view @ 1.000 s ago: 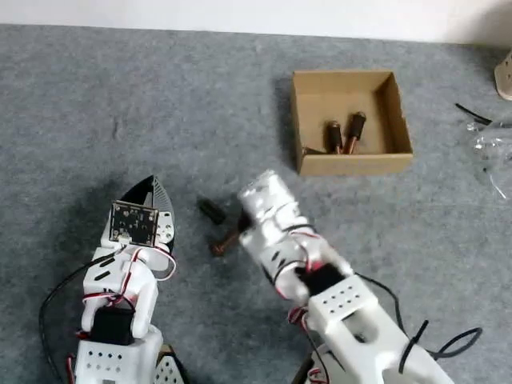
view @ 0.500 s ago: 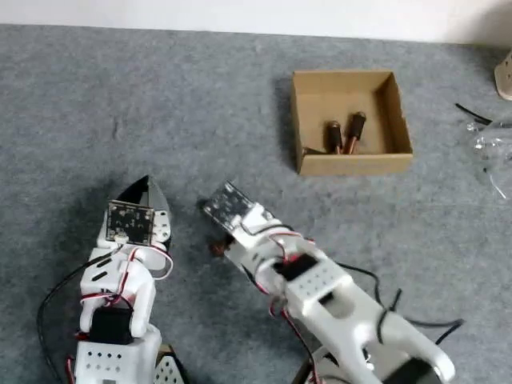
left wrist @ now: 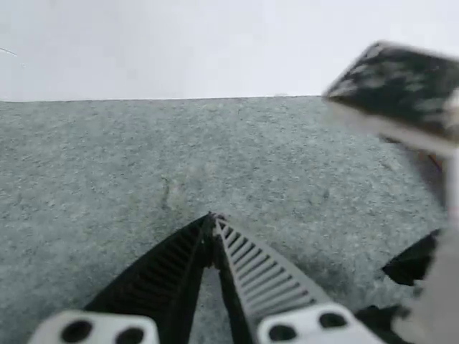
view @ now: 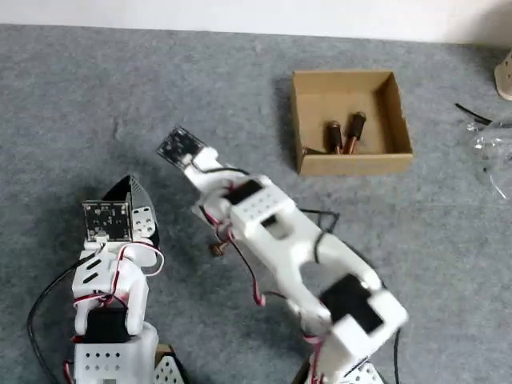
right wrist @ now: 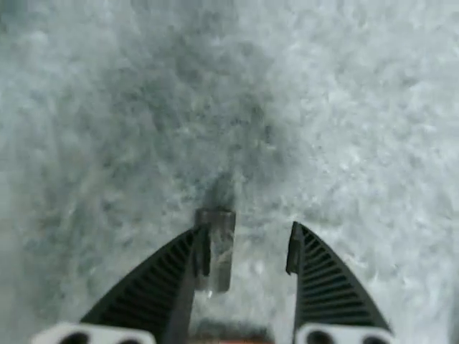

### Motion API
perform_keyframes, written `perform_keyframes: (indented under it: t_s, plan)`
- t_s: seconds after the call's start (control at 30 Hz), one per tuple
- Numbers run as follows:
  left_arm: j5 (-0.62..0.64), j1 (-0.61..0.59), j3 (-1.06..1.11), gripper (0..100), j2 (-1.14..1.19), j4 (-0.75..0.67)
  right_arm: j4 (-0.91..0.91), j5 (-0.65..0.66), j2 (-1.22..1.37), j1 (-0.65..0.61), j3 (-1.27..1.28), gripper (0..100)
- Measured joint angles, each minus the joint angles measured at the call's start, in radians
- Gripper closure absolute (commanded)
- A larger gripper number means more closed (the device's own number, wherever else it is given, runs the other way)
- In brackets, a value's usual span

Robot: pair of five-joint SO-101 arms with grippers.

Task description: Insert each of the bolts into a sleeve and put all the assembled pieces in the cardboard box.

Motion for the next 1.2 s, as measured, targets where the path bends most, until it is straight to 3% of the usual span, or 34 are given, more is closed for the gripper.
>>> perform_keyframes:
  t_s: [0.37, 0.43, 0.53, 0.8, 0.97, 1.2]
  plan:
    - [0.0, 0.0, 0.0, 99, 0.0, -0.015, 0.206, 0.002, 0.324, -0.015, -0.338, 84.8]
    - [0.0, 0.0, 0.0, 99, 0.0, -0.015, 0.236, 0.002, 0.348, -0.015, -0.374, 87.6]
    - [0.0, 0.0, 0.0, 99, 0.0, -0.015, 0.282, 0.002, 0.376, -0.014, -0.422, 99.8]
    - [0.0, 0.0, 0.0, 99, 0.0, -0.015, 0.333, 0.005, 0.385, 0.018, -0.448, 99.4]
    - [0.0, 0.0, 0.0, 99, 0.0, -0.015, 0.356, 0.006, 0.295, 0.038, -0.413, 99.4]
    - [0.0, 0.0, 0.0, 99, 0.0, -0.015, 0.358, 0.006, -0.02, 0.074, -0.198, 99.4]
